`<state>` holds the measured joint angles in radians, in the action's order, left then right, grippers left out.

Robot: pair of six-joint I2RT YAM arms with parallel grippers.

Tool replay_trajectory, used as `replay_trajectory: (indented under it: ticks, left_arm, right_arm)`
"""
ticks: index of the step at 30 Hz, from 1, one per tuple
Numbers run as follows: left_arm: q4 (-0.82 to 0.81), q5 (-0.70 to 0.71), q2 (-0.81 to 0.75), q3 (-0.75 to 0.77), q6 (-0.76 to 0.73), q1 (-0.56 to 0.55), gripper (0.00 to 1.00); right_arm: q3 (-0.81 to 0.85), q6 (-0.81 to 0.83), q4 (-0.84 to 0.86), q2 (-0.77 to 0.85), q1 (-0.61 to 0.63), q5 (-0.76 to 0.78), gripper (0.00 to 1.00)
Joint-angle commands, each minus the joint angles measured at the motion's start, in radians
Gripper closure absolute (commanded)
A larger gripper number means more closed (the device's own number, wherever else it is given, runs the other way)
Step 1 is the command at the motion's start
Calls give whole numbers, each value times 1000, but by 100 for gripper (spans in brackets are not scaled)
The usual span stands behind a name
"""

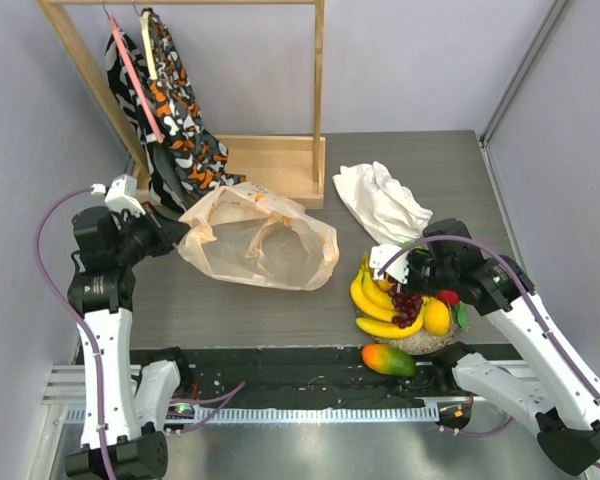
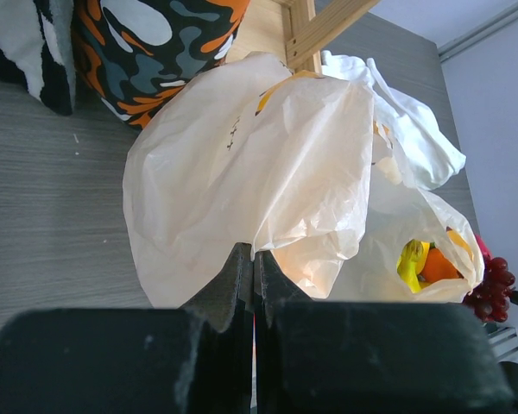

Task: Take the fake fruits out of the plastic bag
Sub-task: Place the fake fruit on the plate.

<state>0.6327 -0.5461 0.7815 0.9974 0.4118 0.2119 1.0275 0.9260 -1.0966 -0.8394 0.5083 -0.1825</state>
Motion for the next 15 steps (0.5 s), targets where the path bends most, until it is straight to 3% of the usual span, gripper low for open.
replay_trajectory:
  ticks: [1,4,7,8,10,12,13,15]
  left_arm:
    - [-31,-12,5,9,-5,7,100]
    - [-31,-9,1,7,-8,6,100]
    - [-31,-8,1,7,-10,7,100]
    - [-31,-8,1,7,-10,7,100]
    - [-31,-6,4,9,-11,7,100]
    - [-36,-8,5,10,-10,9,100]
    - [-39,-6,9,10,-10,7,100]
    - [-44,-8,15,10,-8,7,100]
  right_arm:
    - [-21,4,102,3,-4,29,99]
    - [-37,8,118,-9,-4,40,96]
    - [-60,5,118,-27,-5,75,74]
    - [-64,1,121,-30,-4,90,62]
    - [-55,-13,122,-29,-4,124,49]
    - [-18,-24,121,-24,-4,120,43]
    - [5,-50,116,-21,-4,109,35]
    - [87,-82,103,-18,-5,34,28]
